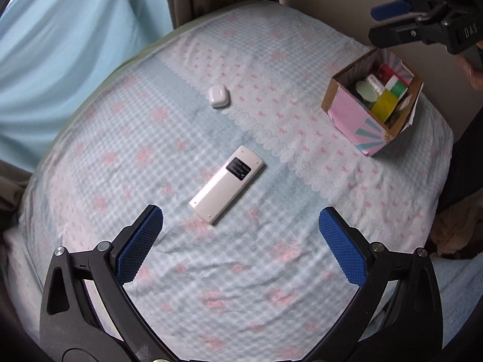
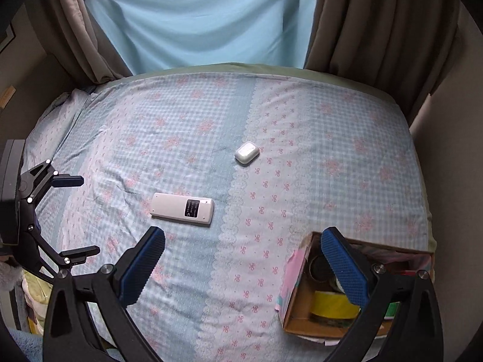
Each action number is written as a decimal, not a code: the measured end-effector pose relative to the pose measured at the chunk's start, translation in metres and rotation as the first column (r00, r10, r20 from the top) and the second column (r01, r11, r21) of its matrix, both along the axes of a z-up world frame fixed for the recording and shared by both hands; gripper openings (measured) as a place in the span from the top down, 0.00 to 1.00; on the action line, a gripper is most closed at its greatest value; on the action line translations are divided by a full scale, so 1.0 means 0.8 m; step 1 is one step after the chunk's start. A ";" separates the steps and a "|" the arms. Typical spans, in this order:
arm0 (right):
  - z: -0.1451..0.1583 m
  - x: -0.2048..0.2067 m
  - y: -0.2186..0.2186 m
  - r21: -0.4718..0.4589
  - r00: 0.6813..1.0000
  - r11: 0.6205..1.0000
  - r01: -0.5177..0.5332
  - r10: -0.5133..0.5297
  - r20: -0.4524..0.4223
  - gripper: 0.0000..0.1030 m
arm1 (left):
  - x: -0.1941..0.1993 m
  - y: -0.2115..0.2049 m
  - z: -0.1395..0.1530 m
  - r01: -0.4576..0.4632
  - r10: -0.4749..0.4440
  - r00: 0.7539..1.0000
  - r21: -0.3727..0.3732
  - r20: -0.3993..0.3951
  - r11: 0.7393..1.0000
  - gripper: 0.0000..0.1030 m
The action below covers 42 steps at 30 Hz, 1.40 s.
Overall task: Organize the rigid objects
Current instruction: 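Move both tools back over the white remote and earbud case, then grasp the white remote with the left tool while the right tool grasps the earbud case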
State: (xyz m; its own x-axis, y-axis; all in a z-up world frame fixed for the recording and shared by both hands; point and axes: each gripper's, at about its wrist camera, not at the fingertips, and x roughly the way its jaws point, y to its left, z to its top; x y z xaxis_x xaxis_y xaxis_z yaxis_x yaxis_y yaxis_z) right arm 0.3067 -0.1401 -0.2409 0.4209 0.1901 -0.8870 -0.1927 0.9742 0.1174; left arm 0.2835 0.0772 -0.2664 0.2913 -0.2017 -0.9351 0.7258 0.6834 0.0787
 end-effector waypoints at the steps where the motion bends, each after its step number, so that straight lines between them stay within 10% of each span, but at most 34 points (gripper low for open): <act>1: -0.009 0.013 0.005 -0.010 0.999 0.999 -0.031 0.031 -0.006 0.00 | 0.011 -0.003 -0.012 0.023 -0.023 1.000 0.017 -0.011 1.000 0.00; 20: -0.244 0.235 0.047 -0.112 0.864 0.865 -0.488 0.462 -0.198 0.00 | 0.125 -0.060 -0.249 0.271 -0.216 0.949 0.248 -0.229 0.930 0.02; 35: -0.327 0.311 0.080 -0.114 0.794 0.801 -0.588 0.544 -0.273 0.18 | 0.134 -0.099 -0.314 0.395 -0.316 0.905 0.285 -0.286 0.873 0.10; 42: -0.337 0.323 0.096 -0.156 0.772 0.764 -0.626 0.579 -0.264 0.34 | 0.130 -0.121 -0.318 0.451 -0.362 0.873 0.257 -0.328 0.855 0.33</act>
